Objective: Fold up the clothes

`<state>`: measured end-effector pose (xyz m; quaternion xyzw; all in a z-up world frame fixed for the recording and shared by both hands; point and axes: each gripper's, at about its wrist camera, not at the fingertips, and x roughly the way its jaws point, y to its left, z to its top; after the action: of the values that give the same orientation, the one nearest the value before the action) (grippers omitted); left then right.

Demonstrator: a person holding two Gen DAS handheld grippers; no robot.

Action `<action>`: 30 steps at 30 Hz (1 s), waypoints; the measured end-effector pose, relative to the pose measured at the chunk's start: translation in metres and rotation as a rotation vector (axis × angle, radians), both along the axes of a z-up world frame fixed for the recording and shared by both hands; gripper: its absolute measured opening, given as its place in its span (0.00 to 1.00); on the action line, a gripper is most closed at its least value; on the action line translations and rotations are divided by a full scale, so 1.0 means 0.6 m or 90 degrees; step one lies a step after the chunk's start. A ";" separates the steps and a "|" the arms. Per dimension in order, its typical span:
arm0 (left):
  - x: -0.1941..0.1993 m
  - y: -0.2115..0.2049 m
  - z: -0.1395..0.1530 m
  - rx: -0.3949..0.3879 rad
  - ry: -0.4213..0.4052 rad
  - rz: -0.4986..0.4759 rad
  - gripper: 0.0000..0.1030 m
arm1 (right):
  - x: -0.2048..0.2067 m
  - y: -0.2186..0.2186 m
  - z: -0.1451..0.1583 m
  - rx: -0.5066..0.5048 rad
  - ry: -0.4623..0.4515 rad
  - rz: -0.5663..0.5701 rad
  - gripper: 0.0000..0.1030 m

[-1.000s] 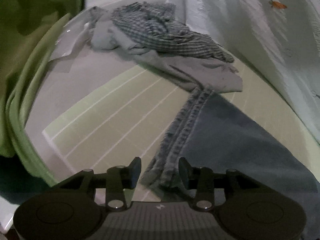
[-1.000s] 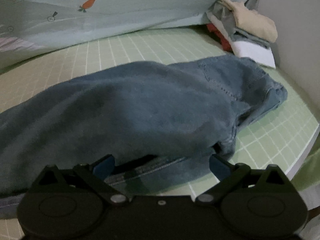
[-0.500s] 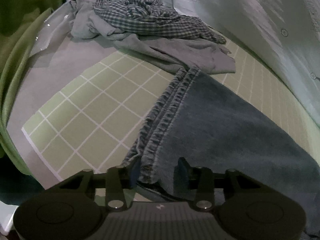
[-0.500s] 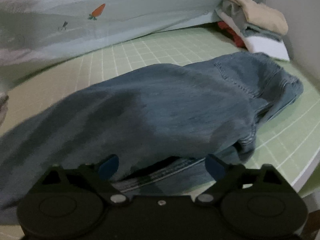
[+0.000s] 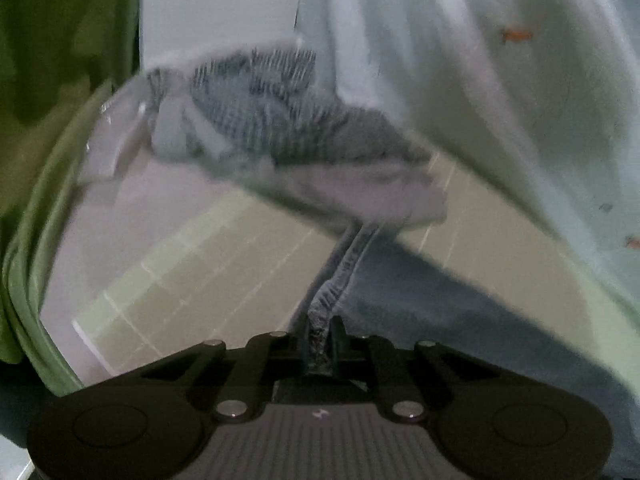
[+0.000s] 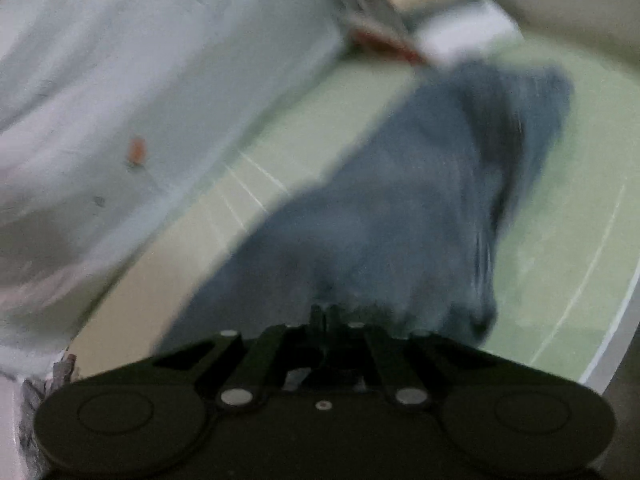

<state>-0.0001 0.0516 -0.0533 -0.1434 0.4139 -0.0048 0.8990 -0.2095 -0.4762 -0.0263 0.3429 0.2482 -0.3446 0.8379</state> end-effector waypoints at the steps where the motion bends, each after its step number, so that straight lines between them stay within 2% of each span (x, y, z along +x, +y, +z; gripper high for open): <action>1: -0.004 0.003 0.010 0.001 -0.008 0.000 0.11 | -0.005 -0.004 0.005 0.004 -0.009 -0.006 0.01; 3: -0.009 0.006 -0.003 0.034 0.009 -0.002 0.11 | -0.003 -0.007 -0.015 -0.002 0.059 0.011 0.00; 6: -0.001 0.009 -0.064 0.045 0.091 0.008 0.16 | 0.000 -0.013 -0.045 -0.009 0.161 0.034 0.01; 7: 0.003 0.012 -0.076 0.039 0.113 0.015 0.19 | 0.002 -0.019 -0.071 0.016 0.201 0.025 0.02; 8: 0.004 0.013 -0.079 0.037 0.118 0.020 0.22 | -0.005 -0.019 -0.088 0.042 0.211 0.021 0.03; 9: 0.004 0.016 -0.075 0.037 0.107 0.025 0.25 | -0.010 -0.012 -0.089 0.045 0.200 0.016 0.07; 11: 0.006 0.021 -0.067 0.039 0.088 0.035 0.42 | -0.021 0.001 -0.089 0.050 0.179 0.008 0.33; 12: 0.012 0.023 -0.064 0.039 0.080 0.040 0.47 | -0.015 0.005 -0.088 0.041 0.182 0.013 0.56; 13: 0.019 0.024 -0.062 0.038 0.076 0.042 0.52 | -0.010 0.009 -0.086 0.033 0.186 0.017 0.65; 15: 0.042 0.025 -0.064 0.036 0.080 0.035 0.57 | 0.001 0.016 -0.082 0.017 0.192 0.027 0.67; 17: 0.064 0.021 -0.068 0.041 0.088 0.015 0.66 | 0.012 0.023 -0.079 0.001 0.199 0.036 0.68; 19: 0.084 0.013 -0.078 0.044 0.096 -0.002 0.70 | 0.023 0.030 -0.075 -0.016 0.206 0.045 0.77; 23: 0.111 0.004 -0.103 0.032 0.120 -0.020 0.70 | 0.044 0.045 -0.068 -0.048 0.219 0.063 0.83; 26: 0.123 -0.002 -0.117 0.030 0.133 -0.025 0.70 | 0.060 0.056 -0.064 -0.073 0.229 0.075 0.91; 30: 0.125 -0.007 -0.118 0.026 0.120 -0.055 0.65 | 0.068 0.061 -0.071 -0.076 0.238 0.068 0.94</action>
<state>0.0750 0.0472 -0.1239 -0.1068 0.5023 -0.0220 0.8578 -0.1684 -0.4394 -0.0691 0.2090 0.3960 -0.3716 0.8133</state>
